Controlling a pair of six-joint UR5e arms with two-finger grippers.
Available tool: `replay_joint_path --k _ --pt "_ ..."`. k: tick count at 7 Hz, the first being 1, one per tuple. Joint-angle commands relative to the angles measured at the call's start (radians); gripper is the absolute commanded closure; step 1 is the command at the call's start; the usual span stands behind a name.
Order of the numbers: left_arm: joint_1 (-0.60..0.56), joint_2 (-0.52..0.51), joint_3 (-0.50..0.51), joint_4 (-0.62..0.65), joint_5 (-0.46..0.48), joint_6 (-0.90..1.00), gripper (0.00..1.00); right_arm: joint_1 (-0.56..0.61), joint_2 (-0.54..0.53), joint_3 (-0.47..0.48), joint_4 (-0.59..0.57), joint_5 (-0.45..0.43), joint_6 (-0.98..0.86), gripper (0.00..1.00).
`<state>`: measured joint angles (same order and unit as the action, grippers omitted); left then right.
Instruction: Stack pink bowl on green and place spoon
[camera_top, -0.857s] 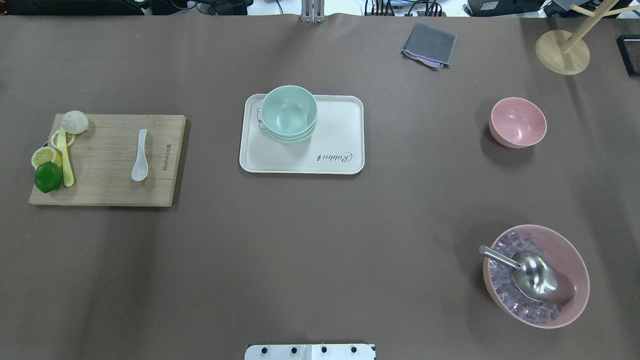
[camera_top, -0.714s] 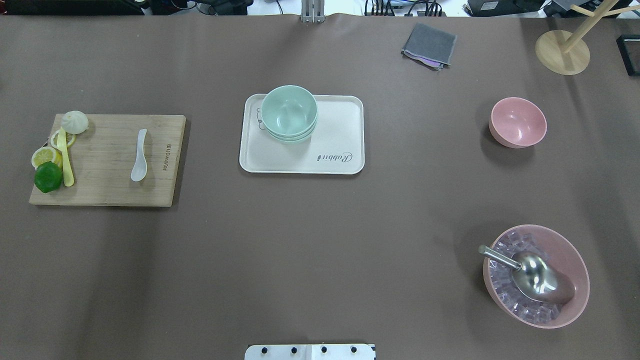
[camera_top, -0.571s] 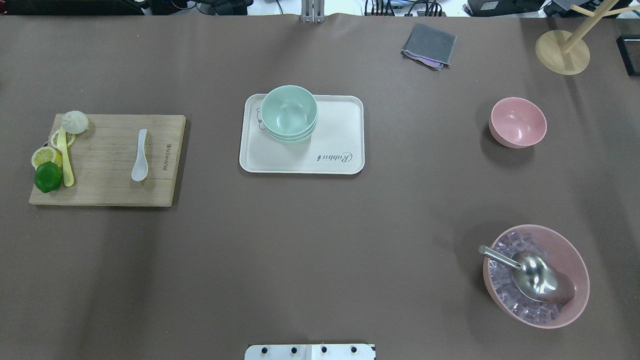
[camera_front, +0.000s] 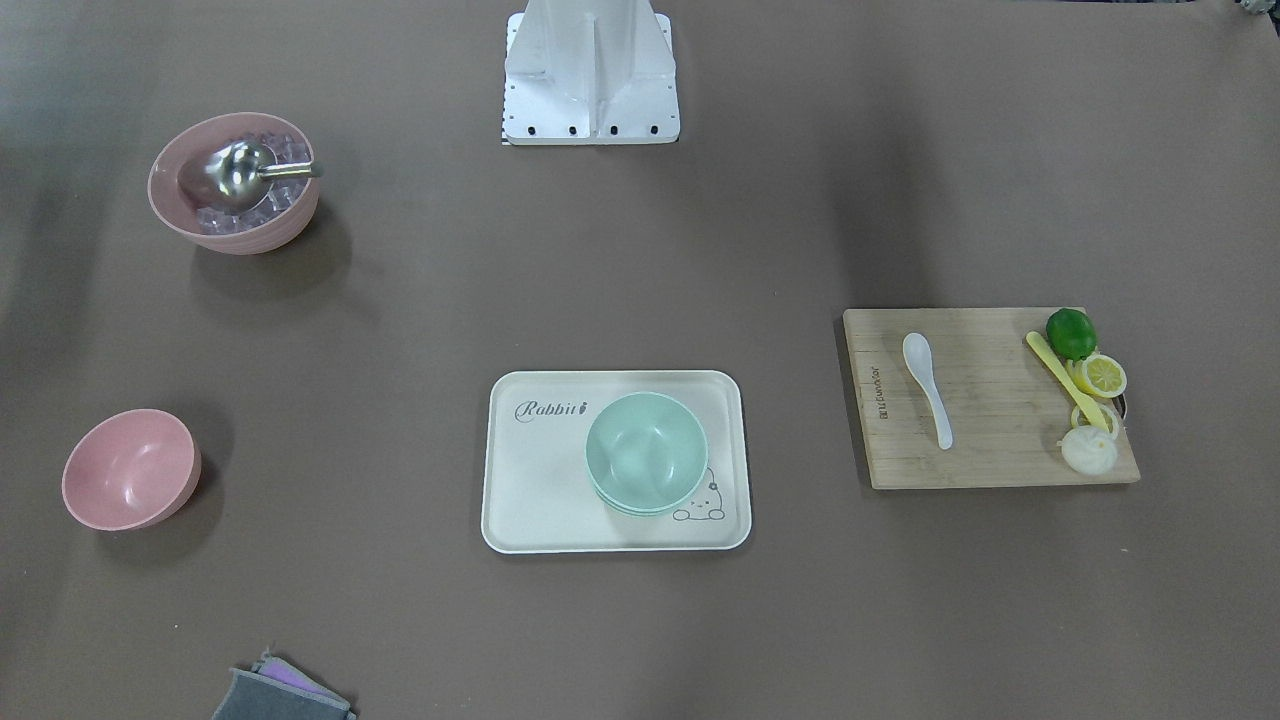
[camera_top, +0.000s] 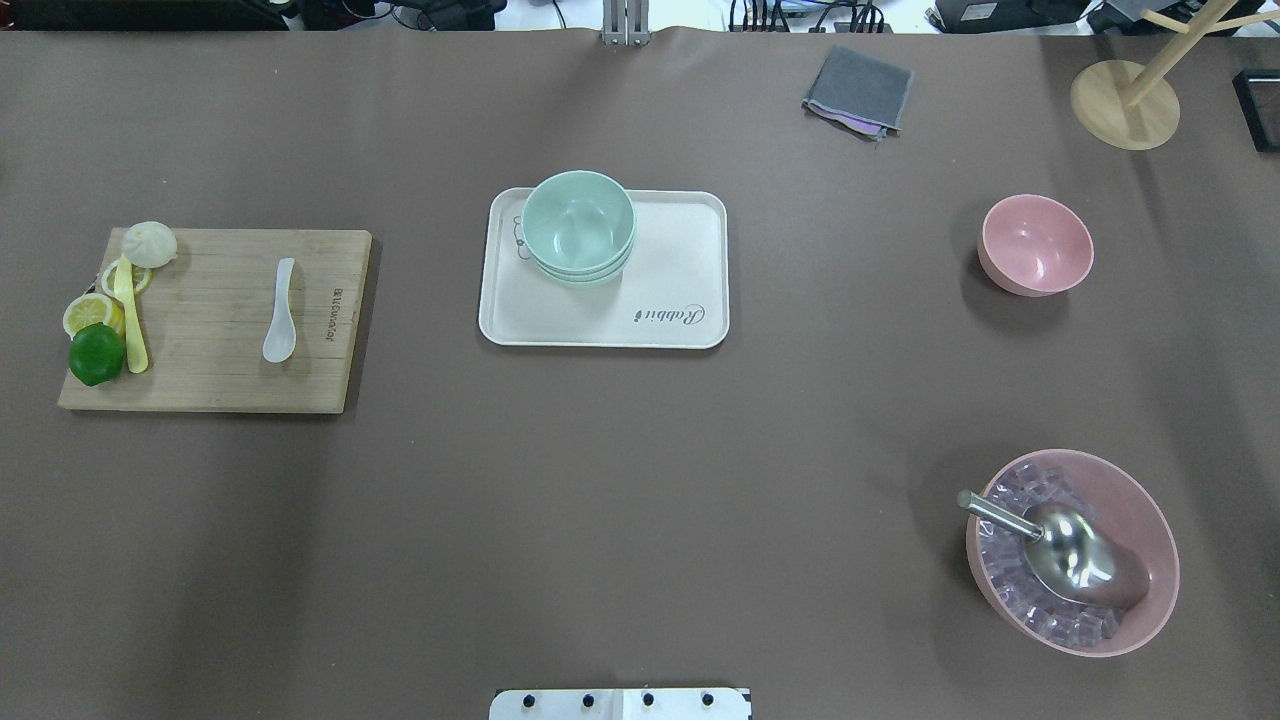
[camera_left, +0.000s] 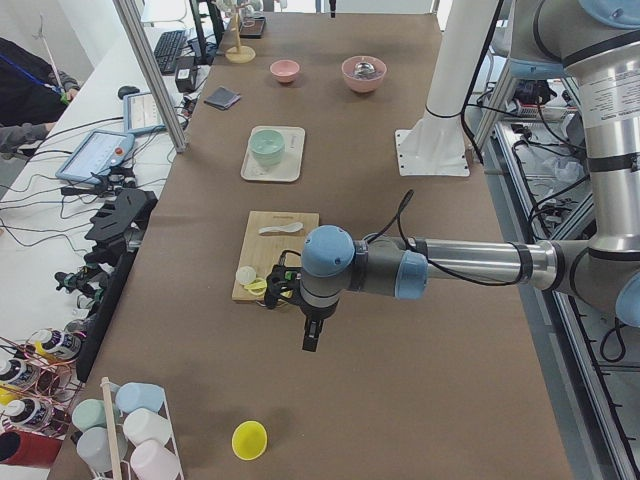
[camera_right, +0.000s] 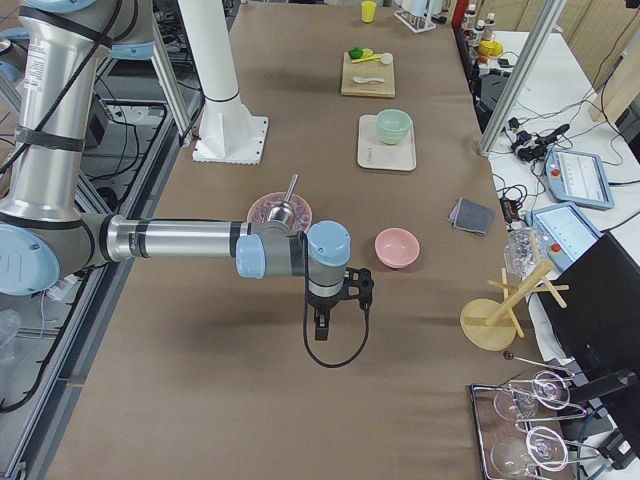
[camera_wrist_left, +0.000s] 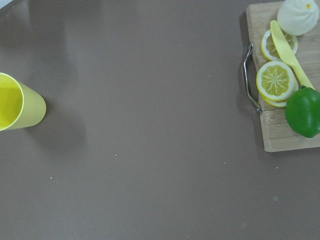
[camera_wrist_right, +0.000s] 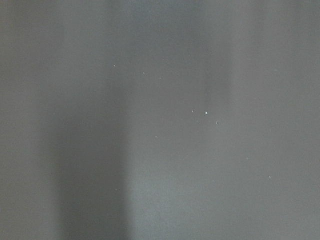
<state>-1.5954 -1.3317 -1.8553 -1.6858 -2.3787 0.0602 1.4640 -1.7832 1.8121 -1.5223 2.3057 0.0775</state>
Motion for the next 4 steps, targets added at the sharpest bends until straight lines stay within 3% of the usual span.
replay_joint_path --k 1,3,4 --pt "0.000 -0.076 0.011 -0.017 -0.002 -0.005 0.02 -0.002 0.077 0.003 0.010 0.033 0.015 0.00" --pt "0.000 -0.203 0.059 -0.064 0.001 -0.026 0.02 -0.002 0.195 -0.023 0.019 0.029 0.015 0.00" --pt "0.000 -0.211 0.067 -0.083 0.001 -0.036 0.02 -0.002 0.220 -0.057 0.060 0.030 0.016 0.00"
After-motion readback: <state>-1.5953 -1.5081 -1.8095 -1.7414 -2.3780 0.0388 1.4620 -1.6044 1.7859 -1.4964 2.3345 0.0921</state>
